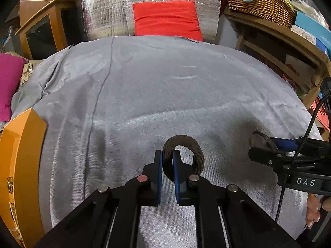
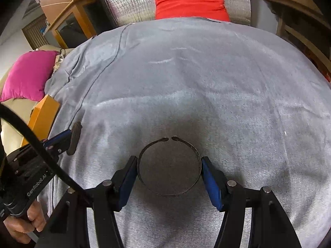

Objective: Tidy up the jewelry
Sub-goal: 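Lift the brown ring with the left tool while the right tool lifts the bangle, then carry the ring and bangle over the orange tray with both tools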

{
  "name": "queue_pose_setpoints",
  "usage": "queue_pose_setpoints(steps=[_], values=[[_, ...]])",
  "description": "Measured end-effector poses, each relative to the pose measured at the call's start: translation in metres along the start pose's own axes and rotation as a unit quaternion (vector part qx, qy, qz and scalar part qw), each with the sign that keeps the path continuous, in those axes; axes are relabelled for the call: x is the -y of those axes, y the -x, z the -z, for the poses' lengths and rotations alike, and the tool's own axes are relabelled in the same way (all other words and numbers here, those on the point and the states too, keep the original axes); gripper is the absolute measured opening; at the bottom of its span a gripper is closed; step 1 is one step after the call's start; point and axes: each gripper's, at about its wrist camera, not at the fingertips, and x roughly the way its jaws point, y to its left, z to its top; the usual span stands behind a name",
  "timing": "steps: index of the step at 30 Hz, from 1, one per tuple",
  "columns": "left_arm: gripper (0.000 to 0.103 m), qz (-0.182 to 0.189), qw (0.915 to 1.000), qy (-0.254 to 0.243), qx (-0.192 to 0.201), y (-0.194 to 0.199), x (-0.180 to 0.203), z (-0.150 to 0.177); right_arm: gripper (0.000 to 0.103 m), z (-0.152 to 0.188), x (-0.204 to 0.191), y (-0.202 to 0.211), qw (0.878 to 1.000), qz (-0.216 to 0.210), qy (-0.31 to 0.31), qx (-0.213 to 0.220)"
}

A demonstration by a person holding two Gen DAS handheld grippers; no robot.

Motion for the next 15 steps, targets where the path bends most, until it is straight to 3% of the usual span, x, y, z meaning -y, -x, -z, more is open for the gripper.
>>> queue_pose_setpoints(steps=[15], values=[[0.010,-0.033,0.9989,0.017,0.028,0.027,-0.031,0.001,0.064,-0.004,-0.026,0.008,0.999,-0.022,0.013,0.034]])
